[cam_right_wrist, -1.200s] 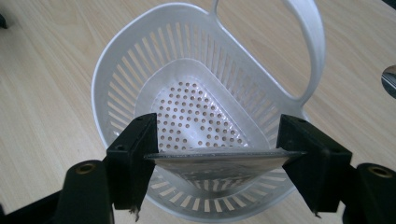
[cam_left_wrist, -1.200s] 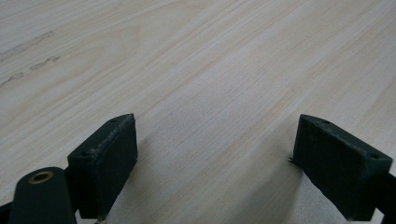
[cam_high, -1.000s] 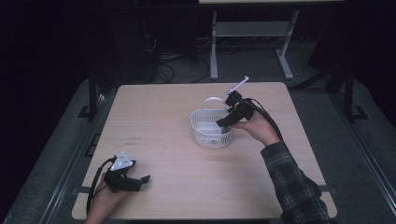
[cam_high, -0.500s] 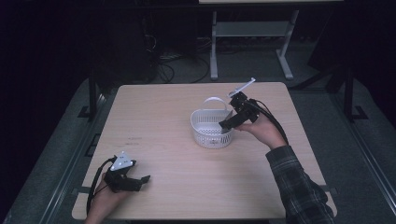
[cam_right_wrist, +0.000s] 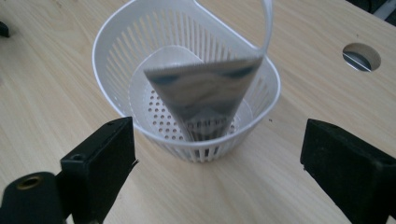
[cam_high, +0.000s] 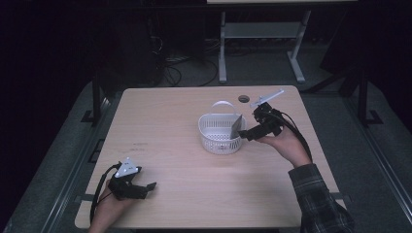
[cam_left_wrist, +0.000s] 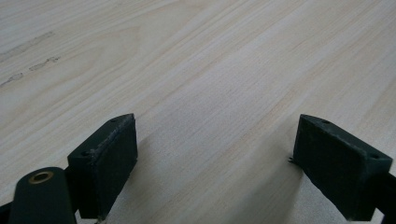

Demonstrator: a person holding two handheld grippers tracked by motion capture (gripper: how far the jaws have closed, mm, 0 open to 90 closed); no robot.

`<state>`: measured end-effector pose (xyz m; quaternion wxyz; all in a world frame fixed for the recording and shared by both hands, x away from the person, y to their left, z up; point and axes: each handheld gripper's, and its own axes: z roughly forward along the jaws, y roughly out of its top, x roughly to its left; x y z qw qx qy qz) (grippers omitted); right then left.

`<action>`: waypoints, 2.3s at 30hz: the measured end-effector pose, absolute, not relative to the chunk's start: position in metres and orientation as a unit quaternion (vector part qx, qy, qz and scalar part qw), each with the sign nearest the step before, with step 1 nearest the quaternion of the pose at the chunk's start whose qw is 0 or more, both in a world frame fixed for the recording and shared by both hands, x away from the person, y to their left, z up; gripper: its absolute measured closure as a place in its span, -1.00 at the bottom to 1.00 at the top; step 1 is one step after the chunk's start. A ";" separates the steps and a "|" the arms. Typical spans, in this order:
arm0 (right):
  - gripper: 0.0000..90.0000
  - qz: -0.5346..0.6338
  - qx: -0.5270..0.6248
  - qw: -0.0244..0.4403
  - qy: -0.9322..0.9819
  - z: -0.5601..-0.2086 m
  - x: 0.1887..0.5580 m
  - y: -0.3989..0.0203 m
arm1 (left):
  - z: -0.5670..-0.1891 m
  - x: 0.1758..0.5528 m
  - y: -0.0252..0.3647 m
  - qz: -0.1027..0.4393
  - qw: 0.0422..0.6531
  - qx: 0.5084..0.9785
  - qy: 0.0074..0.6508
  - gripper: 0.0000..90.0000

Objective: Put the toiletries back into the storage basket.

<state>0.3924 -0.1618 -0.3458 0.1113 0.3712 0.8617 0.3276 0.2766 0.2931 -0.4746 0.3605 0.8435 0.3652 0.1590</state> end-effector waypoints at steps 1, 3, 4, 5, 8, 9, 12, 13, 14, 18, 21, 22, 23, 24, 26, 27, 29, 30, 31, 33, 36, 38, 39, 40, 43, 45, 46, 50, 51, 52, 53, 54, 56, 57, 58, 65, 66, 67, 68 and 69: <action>-0.78 0.331 0.373 0.114 0.859 -0.349 0.388 -0.167 | -0.475 0.277 0.293 0.159 0.360 0.844 0.365 -0.72; -0.78 0.332 0.374 0.114 0.858 -0.350 0.386 -0.168 | -0.475 0.277 0.293 0.159 0.361 0.843 0.365 -0.72; -0.78 0.333 0.375 0.115 0.858 -0.351 0.384 -0.171 | -0.475 0.277 0.293 0.159 0.361 0.843 0.365 -0.72; -0.78 0.335 0.378 0.116 0.856 -0.354 0.380 -0.175 | -0.475 0.277 0.293 0.159 0.361 0.843 0.365 -0.72; -0.78 0.339 0.383 0.116 0.851 -0.359 0.375 -0.182 | -0.475 0.277 0.293 0.159 0.361 0.843 0.365 -0.72; -0.78 0.339 0.383 0.116 0.851 -0.359 0.375 -0.182 | -0.475 0.277 0.293 0.159 0.361 0.843 0.365 -0.72; -0.78 0.345 0.389 0.119 0.846 -0.364 0.368 -0.190 | -0.475 0.277 0.293 0.159 0.361 0.843 0.365 -0.72; -0.78 0.345 0.389 0.119 0.846 -0.364 0.368 -0.190 | -0.475 0.276 0.293 0.158 0.361 0.843 0.366 -0.72; -0.78 0.346 0.392 0.119 0.844 -0.368 0.364 -0.194 | -0.475 0.276 0.293 0.158 0.361 0.843 0.366 -0.72; -0.77 0.349 0.397 0.122 0.840 -0.377 0.355 -0.202 | -0.475 0.276 0.293 0.158 0.361 0.843 0.366 -0.72; -0.77 0.352 0.399 0.121 0.838 -0.381 0.352 -0.205 | -0.475 0.276 0.293 0.158 0.361 0.843 0.366 -0.72; -0.77 0.351 0.400 0.122 0.837 -0.384 0.349 -0.207 | -0.475 0.276 0.293 0.158 0.361 0.843 0.366 -0.72; -0.77 0.351 0.400 0.122 0.837 -0.386 0.347 -0.208 | -0.475 0.276 0.293 0.158 0.361 0.843 0.366 -0.72; -0.77 0.353 0.402 0.120 0.836 -0.393 0.342 -0.211 | -0.475 0.276 0.293 0.158 0.361 0.843 0.366 -0.72; -0.77 0.357 0.403 0.119 0.834 -0.398 0.338 -0.214 | -0.475 0.276 0.293 0.158 0.361 0.843 0.366 -0.72; -0.77 0.357 0.403 0.119 0.834 -0.398 0.338 -0.214 | -0.475 0.276 0.293 0.158 0.361 0.843 0.366 -0.72; -0.77 0.360 0.404 0.118 0.833 -0.402 0.334 -0.217 | -0.475 0.276 0.293 0.158 0.361 0.843 0.366 -0.72; -0.77 0.361 0.405 0.116 0.832 -0.405 0.332 -0.219 | -0.475 0.276 0.293 0.158 0.361 0.843 0.366 -0.72; -0.77 0.365 0.406 0.114 0.830 -0.411 0.327 -0.222 | -0.475 0.276 0.293 0.158 0.361 0.843 0.366 -0.72; -0.77 0.367 0.406 0.113 0.829 -0.412 0.325 -0.223 | -0.475 0.276 0.293 0.158 0.361 0.843 0.366 -0.72; -0.77 0.372 0.416 0.109 0.823 -0.422 0.315 -0.232 | -0.475 0.276 0.293 0.158 0.361 0.843 0.366 -0.72; -0.77 0.374 0.420 0.107 0.820 -0.426 0.312 -0.236 | -0.475 0.276 0.293 0.159 0.362 0.843 0.366 -0.72; -0.77 0.374 0.420 0.107 0.820 -0.426 0.312 -0.236 | -0.475 0.276 0.293 0.159 0.362 0.843 0.366 -0.72; -0.77 0.375 0.423 0.105 0.818 -0.431 0.308 -0.240 | -0.475 0.276 0.293 0.159 0.362 0.843 0.366 -0.72; -0.77 0.373 0.430 0.106 0.816 -0.439 0.302 -0.246 | -0.475 0.277 0.293 0.159 0.362 0.843 0.366 -0.72; -0.77 0.370 0.431 0.106 0.816 -0.442 0.300 -0.248 | -0.475 0.276 0.293 0.158 0.362 0.843 0.366 -0.72; -0.77 0.366 0.434 0.109 0.816 -0.446 0.298 -0.250 | -0.475 0.276 0.293 0.158 0.361 0.843 0.366 -0.72; -0.77 0.352 0.440 0.125 0.817 -0.458 0.290 -0.257 | -0.475 0.276 0.293 0.158 0.361 0.843 0.366 -0.72; -0.77 0.351 0.441 0.125 0.816 -0.459 0.289 -0.258 | -0.475 0.276 0.293 0.158 0.361 0.843 0.366 -0.72; -0.77 0.350 0.450 0.129 0.811 -0.464 0.284 -0.263 | -0.475 0.276 0.293 0.158 0.361 0.843 0.366 -0.72; -0.77 0.350 0.450 0.129 0.811 -0.464 0.284 -0.263 | -0.475 0.276 0.293 0.158 0.361 0.843 0.366 -0.72; -0.77 0.350 0.450 0.131 0.811 -0.465 0.283 -0.264 | -0.475 0.276 0.293 0.158 0.361 0.843 0.366 -0.72; -0.77 0.346 0.458 0.147 0.805 -0.469 0.279 -0.268 | -0.475 0.276 0.293 0.158 0.361 0.843 0.366 -0.72; -0.77 0.346 0.458 0.147 0.805 -0.469 0.279 -0.268 | -0.475 0.276 0.293 0.158 0.361 0.843 0.366 -0.72; -0.77 0.346 0.458 0.154 0.804 -0.470 0.278 -0.269 | -0.475 0.276 0.293 0.158 0.361 0.843 0.365 -0.72; -0.78 0.337 0.463 0.171 0.802 -0.479 0.273 -0.272 | -0.475 0.276 0.293 0.158 0.361 0.843 0.366 -0.72; -0.79 0.339 0.461 0.177 0.801 -0.480 0.272 -0.271 | -0.475 0.276 0.293 0.158 0.361 0.843 0.366 -0.72; -0.79 0.340 0.462 0.179 0.799 -0.481 0.272 -0.271 | -0.475 0.276 0.293 0.158 0.361 0.843 0.366 -0.72; -0.80 0.341 0.462 0.180 0.799 -0.481 0.271 -0.271 | -0.475 0.276 0.293 0.158 0.361 0.843 0.366 -0.72; -0.80 0.343 0.461 0.182 0.798 -0.482 0.271 -0.271 | -0.475 0.276 0.293 0.158 0.361 0.843 0.365 -0.72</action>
